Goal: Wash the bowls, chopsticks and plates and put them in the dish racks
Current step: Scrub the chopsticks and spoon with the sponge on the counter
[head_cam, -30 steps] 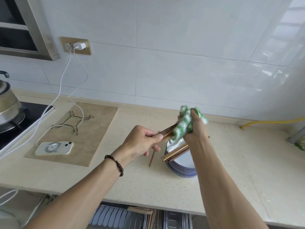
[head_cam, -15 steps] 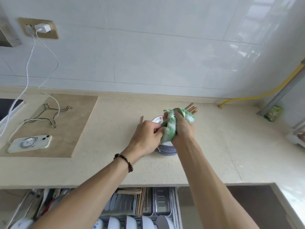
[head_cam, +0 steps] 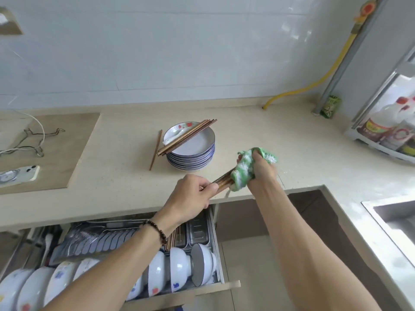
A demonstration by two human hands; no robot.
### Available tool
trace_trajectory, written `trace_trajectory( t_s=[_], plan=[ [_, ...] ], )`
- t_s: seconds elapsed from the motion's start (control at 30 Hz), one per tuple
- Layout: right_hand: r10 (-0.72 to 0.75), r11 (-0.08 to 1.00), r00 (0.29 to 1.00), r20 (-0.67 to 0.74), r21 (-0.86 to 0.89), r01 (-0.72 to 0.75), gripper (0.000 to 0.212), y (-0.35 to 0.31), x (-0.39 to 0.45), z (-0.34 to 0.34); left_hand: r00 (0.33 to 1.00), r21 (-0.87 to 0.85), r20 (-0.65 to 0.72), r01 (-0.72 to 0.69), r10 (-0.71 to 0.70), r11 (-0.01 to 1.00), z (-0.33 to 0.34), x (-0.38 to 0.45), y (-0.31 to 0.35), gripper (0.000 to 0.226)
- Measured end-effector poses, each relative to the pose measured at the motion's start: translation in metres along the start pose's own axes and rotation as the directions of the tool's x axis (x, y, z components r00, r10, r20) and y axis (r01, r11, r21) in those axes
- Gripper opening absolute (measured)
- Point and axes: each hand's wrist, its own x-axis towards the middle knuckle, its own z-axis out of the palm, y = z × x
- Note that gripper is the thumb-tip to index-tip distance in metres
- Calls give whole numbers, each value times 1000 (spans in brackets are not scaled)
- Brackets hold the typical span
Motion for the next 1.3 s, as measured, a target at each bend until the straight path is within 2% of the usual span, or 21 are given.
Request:
trace_trajectory(
  t_s=[0.13,0.23,0.4,0.53,0.63,0.83,0.9,0.93,1.03,1.17,1.23,1.3],
  plan=[
    [40,979,997,-69,-195,-53,21,30,6,-50,989,5,65,131,-131,991,12,-34,-31,40],
    [81,965,988,-133,-235,-111,16,52,4,-77,962,55,47,265,-268,963,17,-48,-61,40],
    [124,906,992,-33,-404,-127,12,92,-3,-92,876,41,-25,483,-483,875,60,-50,-127,43],
    [181,875,983,18,-460,-152,14,123,2,-94,796,-89,-64,597,-602,798,108,-26,-178,40],
    [210,848,977,42,-505,-161,21,144,16,-98,747,-103,-89,651,-659,752,142,6,-214,36],
    [218,826,974,60,-543,-151,25,174,61,-109,717,-227,-111,656,-688,720,194,71,-277,22],
    [227,825,971,72,-544,-152,26,183,75,-111,718,-213,-103,660,-688,720,205,89,-292,18],
    [232,824,970,77,-546,-154,27,188,82,-111,722,-194,-78,665,-687,721,210,96,-298,21],
    [252,830,964,90,-531,-168,27,201,93,-110,726,-109,36,686,-687,720,217,108,-307,51],
    [278,842,955,107,-505,-189,29,215,93,-106,737,22,101,670,-669,742,215,105,-298,55],
    [293,844,945,143,-503,-186,35,218,88,-106,787,58,61,612,-614,789,208,96,-284,50],
    [297,848,935,195,-505,-165,41,215,80,-105,860,-22,-16,510,-510,860,198,83,-267,41]
  ],
)
